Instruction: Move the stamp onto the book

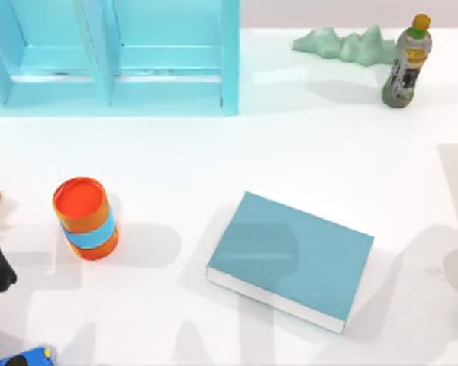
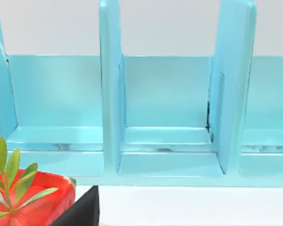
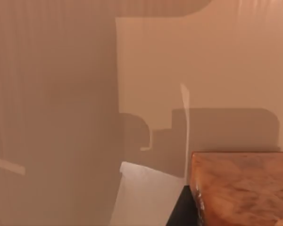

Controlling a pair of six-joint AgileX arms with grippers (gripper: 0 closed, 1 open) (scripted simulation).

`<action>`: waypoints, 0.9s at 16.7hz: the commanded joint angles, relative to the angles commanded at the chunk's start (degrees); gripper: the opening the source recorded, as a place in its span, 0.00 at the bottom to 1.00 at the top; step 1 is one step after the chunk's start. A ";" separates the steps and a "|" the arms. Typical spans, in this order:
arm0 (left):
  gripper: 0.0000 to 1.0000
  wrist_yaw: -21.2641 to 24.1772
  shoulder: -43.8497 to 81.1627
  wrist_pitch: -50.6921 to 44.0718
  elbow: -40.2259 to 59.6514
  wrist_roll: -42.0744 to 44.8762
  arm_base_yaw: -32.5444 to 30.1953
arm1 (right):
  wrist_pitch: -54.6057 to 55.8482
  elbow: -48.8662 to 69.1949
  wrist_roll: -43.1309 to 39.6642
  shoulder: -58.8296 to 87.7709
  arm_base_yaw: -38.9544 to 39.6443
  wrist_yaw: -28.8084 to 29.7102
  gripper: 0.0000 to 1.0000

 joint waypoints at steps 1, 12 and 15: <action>1.00 0.00 0.00 0.00 0.00 0.00 0.00 | 0.00 0.00 0.00 0.00 0.00 0.00 0.00; 1.00 0.00 0.00 0.00 0.00 0.00 0.00 | -13.41 8.58 9.10 -6.55 7.23 0.35 0.00; 1.00 0.00 0.00 0.00 0.00 0.00 0.00 | -19.94 12.76 14.51 -9.34 13.42 0.19 0.00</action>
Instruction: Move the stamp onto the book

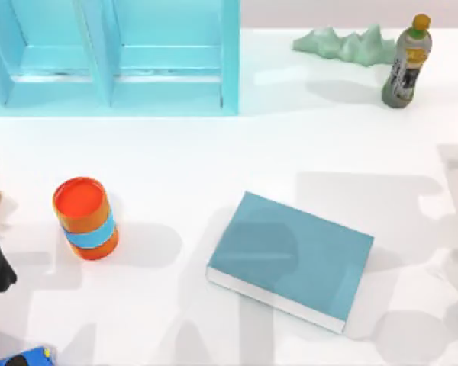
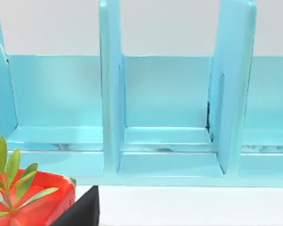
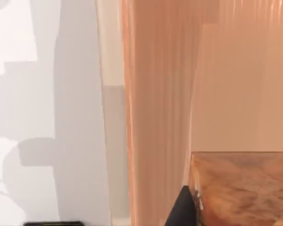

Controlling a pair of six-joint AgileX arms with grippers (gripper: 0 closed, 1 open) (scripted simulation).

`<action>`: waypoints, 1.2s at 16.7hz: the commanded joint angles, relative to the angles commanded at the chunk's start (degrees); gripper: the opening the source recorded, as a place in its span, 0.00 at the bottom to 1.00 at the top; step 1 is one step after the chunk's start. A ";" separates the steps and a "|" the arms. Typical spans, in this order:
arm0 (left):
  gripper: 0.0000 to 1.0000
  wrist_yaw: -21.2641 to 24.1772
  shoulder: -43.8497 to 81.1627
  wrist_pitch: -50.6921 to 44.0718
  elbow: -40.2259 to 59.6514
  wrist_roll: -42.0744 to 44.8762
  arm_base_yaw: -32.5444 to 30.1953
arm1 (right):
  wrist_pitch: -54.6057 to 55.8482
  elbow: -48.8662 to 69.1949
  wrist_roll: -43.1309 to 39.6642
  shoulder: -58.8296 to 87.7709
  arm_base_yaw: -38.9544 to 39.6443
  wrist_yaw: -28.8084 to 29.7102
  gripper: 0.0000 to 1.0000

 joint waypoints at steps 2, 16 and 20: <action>1.00 0.00 0.00 0.00 0.00 0.00 0.00 | -4.01 2.46 3.48 -1.40 4.10 -0.10 0.00; 1.00 0.00 0.00 0.00 0.00 0.00 0.00 | -9.17 6.42 15.51 2.13 16.43 0.02 0.00; 1.00 0.00 0.00 0.00 0.00 0.00 0.00 | -5.81 6.40 29.27 6.83 30.10 0.22 0.00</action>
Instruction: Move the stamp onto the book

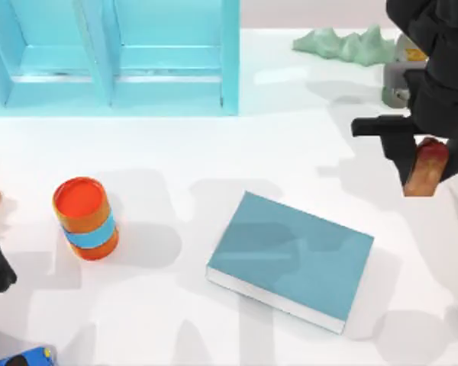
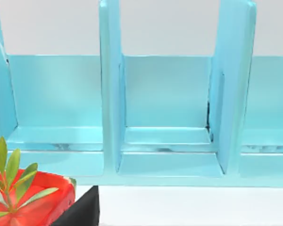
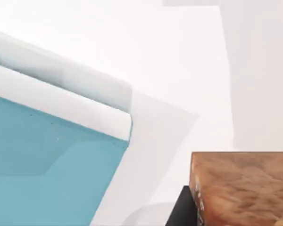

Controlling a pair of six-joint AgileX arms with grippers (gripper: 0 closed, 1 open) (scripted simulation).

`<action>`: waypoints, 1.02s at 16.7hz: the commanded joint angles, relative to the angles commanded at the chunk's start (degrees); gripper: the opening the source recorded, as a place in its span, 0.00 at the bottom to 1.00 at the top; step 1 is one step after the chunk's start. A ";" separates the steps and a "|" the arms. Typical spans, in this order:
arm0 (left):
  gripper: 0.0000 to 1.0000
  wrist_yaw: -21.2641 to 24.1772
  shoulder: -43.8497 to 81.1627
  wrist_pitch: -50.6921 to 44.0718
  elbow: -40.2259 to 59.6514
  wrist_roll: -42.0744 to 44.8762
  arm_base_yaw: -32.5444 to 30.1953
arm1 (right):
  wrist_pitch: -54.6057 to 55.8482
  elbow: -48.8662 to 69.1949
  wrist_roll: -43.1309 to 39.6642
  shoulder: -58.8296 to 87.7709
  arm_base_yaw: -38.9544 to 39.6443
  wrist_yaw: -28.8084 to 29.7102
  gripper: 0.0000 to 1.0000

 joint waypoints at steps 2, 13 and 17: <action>1.00 0.00 0.00 0.00 0.00 0.00 0.00 | 2.39 -0.19 7.52 1.71 7.44 0.05 0.00; 1.00 0.00 0.00 0.00 0.00 0.00 0.00 | 9.74 -1.66 21.05 4.00 20.73 -0.37 0.00; 1.00 0.00 0.00 0.00 0.00 0.00 0.00 | 8.98 -1.07 20.99 4.04 20.87 -0.28 0.00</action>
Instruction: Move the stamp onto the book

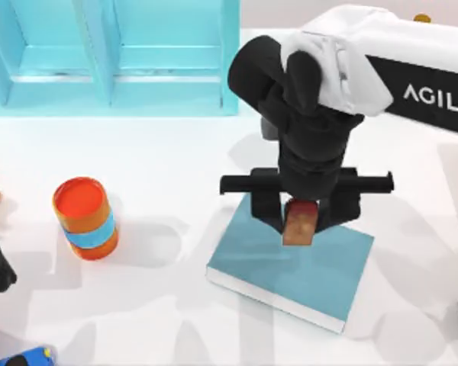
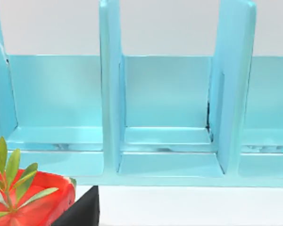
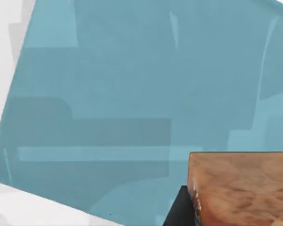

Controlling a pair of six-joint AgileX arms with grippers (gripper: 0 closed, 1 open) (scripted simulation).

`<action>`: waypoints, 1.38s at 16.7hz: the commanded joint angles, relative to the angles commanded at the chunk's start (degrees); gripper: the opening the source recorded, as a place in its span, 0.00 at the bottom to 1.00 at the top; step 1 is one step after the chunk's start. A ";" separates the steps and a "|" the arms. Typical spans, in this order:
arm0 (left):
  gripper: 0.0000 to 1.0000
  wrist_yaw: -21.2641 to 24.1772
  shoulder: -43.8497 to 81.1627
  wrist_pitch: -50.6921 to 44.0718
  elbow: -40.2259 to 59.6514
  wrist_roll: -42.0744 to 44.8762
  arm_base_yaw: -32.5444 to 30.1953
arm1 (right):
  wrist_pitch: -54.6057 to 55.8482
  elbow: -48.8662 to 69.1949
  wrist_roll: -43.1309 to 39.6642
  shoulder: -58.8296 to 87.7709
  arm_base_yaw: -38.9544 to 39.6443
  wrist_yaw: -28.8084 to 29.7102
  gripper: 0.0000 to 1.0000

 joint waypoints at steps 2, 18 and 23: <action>1.00 0.00 0.00 0.00 0.00 0.00 0.00 | -0.07 0.05 -0.01 -0.01 0.01 0.01 0.00; 1.00 0.00 0.00 0.00 0.00 0.00 0.00 | -0.07 0.05 -0.01 -0.01 0.01 0.01 1.00; 1.00 0.00 0.00 0.00 0.00 0.00 0.00 | -0.07 0.05 -0.01 -0.01 0.01 0.01 1.00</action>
